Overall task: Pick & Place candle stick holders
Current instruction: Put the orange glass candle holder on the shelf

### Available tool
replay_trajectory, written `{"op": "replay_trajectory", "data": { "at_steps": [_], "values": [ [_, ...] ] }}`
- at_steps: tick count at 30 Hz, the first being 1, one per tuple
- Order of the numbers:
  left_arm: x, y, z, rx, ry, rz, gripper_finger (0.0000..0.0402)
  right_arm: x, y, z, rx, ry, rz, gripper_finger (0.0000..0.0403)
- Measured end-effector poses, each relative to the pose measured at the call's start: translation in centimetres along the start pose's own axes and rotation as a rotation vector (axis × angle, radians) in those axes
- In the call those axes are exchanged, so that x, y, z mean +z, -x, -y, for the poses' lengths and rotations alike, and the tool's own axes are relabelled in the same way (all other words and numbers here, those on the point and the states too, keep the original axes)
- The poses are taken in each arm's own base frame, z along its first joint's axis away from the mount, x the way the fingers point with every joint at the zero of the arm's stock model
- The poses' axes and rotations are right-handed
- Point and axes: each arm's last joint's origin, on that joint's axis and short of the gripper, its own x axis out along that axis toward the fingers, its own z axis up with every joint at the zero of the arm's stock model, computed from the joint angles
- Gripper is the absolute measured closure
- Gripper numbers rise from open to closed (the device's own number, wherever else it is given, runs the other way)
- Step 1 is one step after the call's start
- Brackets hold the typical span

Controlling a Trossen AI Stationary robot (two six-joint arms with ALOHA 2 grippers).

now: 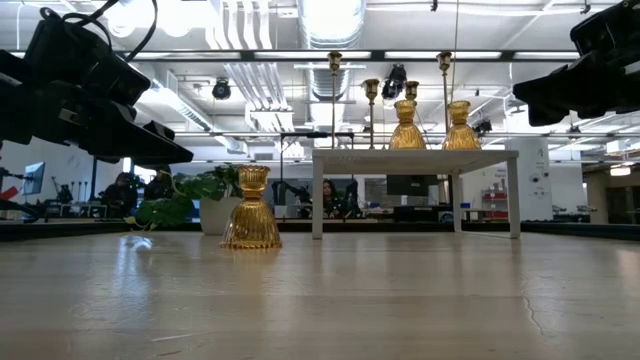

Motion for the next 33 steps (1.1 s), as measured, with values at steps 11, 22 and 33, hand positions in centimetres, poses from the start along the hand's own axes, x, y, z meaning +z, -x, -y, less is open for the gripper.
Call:
{"op": "replay_trajectory", "data": {
  "at_steps": [11,22,33],
  "values": [
    [0.0,0.0,0.0,0.0,0.0,0.001,0.0225,0.0,0.0,0.0,0.0,0.0,0.0,0.0394],
    [0.1,0.0,-0.4,0.143,0.077,0.012,0.0225,0.0,0.0,0.0,0.0,0.0,0.0,0.0394],
    [5.7,-0.7,-1.2,0.212,0.747,0.302,0.0225,0.0,0.0,0.0,0.001,0.0,0.001,0.0394]
  ]
}}
